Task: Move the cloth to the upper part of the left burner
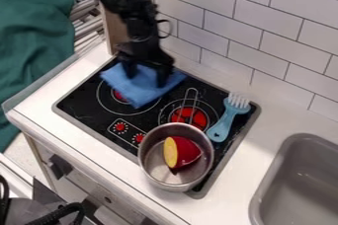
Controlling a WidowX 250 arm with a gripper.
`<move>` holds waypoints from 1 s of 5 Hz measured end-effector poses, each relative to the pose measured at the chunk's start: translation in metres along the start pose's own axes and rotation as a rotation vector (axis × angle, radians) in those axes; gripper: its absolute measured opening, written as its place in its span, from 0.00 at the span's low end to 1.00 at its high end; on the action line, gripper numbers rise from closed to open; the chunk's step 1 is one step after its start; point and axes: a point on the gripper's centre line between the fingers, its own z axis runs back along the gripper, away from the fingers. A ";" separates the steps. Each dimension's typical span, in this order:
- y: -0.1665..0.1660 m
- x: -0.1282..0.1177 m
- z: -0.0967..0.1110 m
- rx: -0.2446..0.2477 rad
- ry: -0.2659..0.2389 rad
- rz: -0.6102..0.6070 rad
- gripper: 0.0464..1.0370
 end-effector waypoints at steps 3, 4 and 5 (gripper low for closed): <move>-0.006 0.009 0.005 0.015 -0.045 0.186 0.96; -0.002 0.021 0.029 0.046 -0.089 0.169 0.96; -0.018 0.041 0.063 0.109 -0.128 0.079 0.96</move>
